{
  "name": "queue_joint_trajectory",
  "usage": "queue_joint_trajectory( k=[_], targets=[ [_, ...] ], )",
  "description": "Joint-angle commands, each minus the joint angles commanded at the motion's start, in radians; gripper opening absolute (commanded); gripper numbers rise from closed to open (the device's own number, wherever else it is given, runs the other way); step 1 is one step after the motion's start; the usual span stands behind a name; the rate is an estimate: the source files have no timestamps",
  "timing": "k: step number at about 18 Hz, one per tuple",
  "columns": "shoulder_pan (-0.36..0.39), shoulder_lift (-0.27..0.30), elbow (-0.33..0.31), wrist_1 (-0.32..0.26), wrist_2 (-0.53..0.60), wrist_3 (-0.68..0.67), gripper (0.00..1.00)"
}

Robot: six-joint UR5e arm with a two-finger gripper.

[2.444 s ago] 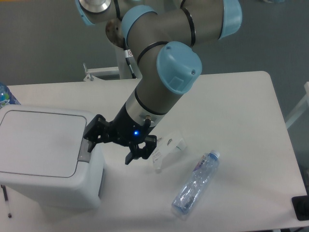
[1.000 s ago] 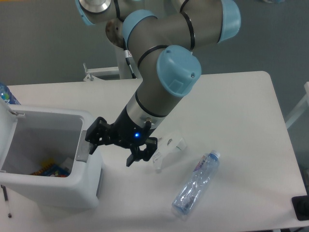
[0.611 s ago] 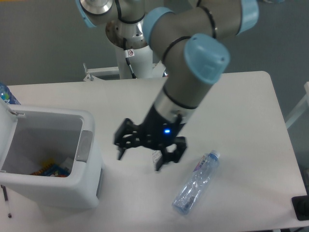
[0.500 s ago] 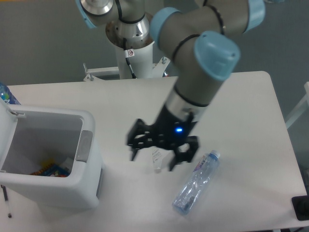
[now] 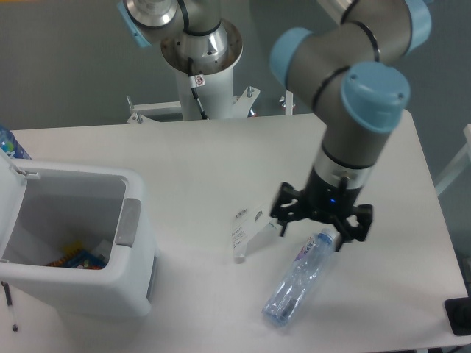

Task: Open the trash can

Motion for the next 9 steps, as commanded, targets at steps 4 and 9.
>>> queue_joint_trajectory(
  k=[4,9],
  targets=[
    [0.038,-0.018,-0.008,0.002,0.032,0.122,1.00],
    [0.051,-0.023,-0.034,0.002,0.092,0.264,1.00]
  ],
)
